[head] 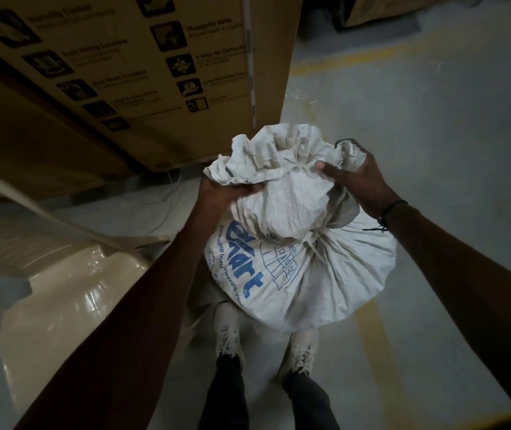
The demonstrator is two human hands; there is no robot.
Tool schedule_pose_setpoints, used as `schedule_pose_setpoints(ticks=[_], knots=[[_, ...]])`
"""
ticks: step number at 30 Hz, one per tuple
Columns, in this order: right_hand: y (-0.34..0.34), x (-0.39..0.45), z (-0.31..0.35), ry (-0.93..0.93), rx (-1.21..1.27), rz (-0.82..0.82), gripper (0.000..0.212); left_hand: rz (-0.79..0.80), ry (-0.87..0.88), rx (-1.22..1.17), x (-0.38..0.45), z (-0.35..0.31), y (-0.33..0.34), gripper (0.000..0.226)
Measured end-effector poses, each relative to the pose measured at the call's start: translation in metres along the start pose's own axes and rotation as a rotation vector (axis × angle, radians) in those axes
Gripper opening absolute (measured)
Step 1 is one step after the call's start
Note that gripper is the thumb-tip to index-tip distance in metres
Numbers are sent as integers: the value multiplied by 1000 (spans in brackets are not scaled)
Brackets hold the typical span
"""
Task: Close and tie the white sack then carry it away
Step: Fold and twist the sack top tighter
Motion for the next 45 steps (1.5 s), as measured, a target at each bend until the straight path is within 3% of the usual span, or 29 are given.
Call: schedule_pose_setpoints(ticks=[3,5,7,10,13,15,19,22,24,25,26,28,30,33,36,41,45], knots=[[9,5,-1,55,0,115,86,89,-23,11,10,-8,16,118],[17,6,-2,98,-4,184,97,170,-14,35,13,-15,30,130],[25,5,0,121,3,247,83,217,-49,35,14,-18,44,125],[36,1,2,118,83,347,62,162,-54,38,19,-20,56,96],[42,-4,2,172,64,401,76,49,-61,20,21,-21,58,84],[47,-3,3,150,-32,355,84,55,-71,7,19,-21,65,80],[44,1,-1,114,-28,155,58,198,-134,-82,14,-26,86,80],[35,1,-3,140,42,63,44,344,-217,-158,11,-27,94,57],[34,3,-5,141,74,52,48,498,-210,-184,3,-35,103,40],[38,3,-5,149,101,73,57,554,-205,-190,-2,-39,106,41],[44,3,-7,166,145,96,73,558,-197,-185,-4,-42,108,57],[55,-1,-5,209,279,131,102,442,-172,-162,-3,-44,108,101],[61,-2,-5,219,431,125,98,359,-101,-118,-2,-46,111,120],[62,-6,-3,289,689,74,104,342,-38,-3,-4,-48,117,81],[59,-9,10,356,659,-73,90,333,-8,11,-8,-46,124,52],[58,-3,22,338,435,-165,61,178,-68,-37,-13,-32,117,61],[59,-10,4,423,444,-156,91,56,-86,15,-12,-28,117,90]])
Point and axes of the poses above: each hand's wrist, its own x-axis towards the middle knuckle, its own y-axis out of the palm, z = x × y, the point moved 7 cm from there along x, towards the middle knuckle, and after that the axes turned 2 degrees about x, right-handed, at the moved point
